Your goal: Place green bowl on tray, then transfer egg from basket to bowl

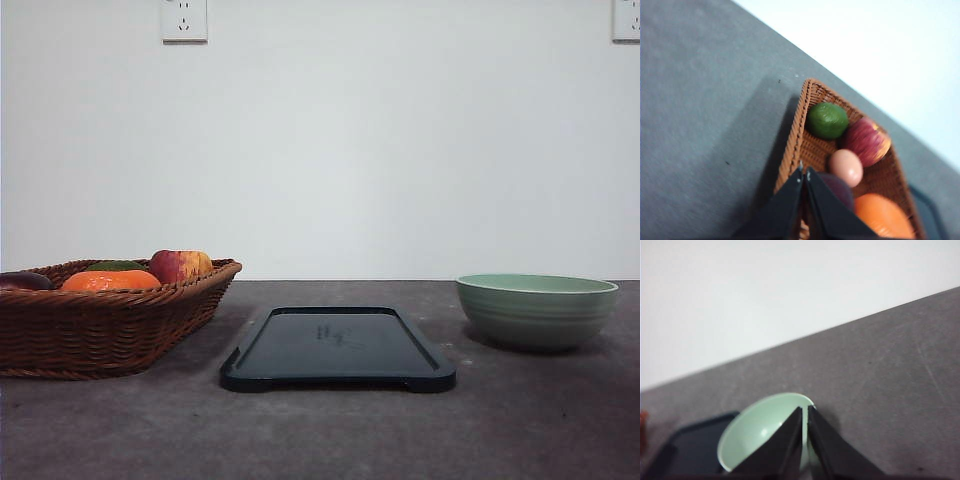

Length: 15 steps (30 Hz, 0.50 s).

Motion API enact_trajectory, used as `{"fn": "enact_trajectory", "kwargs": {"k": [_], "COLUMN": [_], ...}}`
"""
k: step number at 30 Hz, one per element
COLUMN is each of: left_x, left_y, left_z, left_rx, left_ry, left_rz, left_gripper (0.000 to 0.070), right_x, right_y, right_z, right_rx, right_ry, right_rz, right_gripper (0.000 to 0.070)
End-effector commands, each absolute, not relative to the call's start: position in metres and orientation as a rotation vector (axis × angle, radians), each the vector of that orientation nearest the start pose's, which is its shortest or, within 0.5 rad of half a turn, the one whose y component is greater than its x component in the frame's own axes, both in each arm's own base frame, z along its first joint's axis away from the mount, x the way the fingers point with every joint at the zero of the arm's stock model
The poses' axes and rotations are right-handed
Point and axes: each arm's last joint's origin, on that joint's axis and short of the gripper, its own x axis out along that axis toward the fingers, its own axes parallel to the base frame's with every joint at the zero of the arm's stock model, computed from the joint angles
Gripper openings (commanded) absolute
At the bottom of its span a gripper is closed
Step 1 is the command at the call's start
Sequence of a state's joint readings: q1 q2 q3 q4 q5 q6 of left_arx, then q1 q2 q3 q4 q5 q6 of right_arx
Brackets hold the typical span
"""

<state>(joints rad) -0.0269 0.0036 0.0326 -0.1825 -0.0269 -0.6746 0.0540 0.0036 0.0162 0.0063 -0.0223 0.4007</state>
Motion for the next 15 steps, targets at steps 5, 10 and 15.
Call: {"fn": "enact_trajectory", "kwargs": {"k": [5,10,15], "left_x": [0.097,0.096,0.094], "left_y": [-0.002,-0.002,-0.001], "left_z": [0.158,0.176,0.190], "left_rx": [-0.774,-0.563,-0.457], "left_ry": [0.086,-0.076,-0.138], "left_rz": [0.036,-0.021,0.005], "left_gripper": [0.0000,0.0000,0.0000], "right_x": [0.096,0.096,0.095], "right_y": [0.006,0.006,0.006], "right_z": [0.178,0.183,0.185], "right_rx": [0.478,0.398,0.377], "right_ry": [-0.095,-0.149,-0.152], "right_rz": [0.104,0.112,0.112], "right_gripper": [0.0007,0.0007,0.0007]}}
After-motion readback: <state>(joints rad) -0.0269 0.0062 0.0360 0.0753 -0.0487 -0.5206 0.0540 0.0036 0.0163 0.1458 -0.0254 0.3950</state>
